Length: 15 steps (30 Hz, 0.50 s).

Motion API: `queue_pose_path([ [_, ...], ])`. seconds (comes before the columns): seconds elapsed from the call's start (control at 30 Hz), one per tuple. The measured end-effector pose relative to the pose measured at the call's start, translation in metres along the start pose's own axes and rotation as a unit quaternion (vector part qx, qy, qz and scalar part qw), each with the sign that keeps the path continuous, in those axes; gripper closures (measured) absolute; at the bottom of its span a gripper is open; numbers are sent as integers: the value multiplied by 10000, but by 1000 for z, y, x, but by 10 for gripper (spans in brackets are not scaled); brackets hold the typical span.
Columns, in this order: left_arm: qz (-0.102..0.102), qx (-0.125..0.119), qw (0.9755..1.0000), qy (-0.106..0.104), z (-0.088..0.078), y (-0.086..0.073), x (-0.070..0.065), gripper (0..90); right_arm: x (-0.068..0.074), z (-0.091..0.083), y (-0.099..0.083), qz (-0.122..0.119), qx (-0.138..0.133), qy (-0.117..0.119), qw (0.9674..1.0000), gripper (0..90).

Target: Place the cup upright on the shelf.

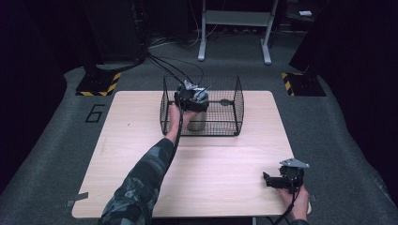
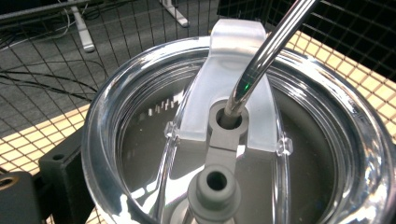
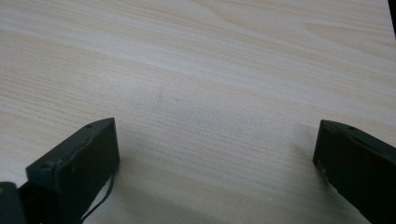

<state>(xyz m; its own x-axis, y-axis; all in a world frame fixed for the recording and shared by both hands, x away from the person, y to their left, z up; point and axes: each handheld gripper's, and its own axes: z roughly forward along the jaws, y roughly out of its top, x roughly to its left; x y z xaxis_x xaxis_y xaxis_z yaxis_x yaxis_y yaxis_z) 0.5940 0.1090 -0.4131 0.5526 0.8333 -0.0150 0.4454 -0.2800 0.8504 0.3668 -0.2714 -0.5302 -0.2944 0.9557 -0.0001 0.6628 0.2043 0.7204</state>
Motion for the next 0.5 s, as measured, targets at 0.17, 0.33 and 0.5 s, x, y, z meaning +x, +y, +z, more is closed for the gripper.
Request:
queue_pose_path([
  [0.17, 48, 91, 9999, -18, -3, -2, 0, 34, 0, 0, 0, 9, 6, 4, 10000, 0],
  [0.33, 161, 147, 9998, -28, -6, -3, 0, 35, 0, 0, 0, 9, 9, 6, 10000, 0],
  [0.5, 157, 153, 9998, -33, -6, -2, 0, 33, 0, 0, 0, 9, 10, 8, 10000, 0],
])
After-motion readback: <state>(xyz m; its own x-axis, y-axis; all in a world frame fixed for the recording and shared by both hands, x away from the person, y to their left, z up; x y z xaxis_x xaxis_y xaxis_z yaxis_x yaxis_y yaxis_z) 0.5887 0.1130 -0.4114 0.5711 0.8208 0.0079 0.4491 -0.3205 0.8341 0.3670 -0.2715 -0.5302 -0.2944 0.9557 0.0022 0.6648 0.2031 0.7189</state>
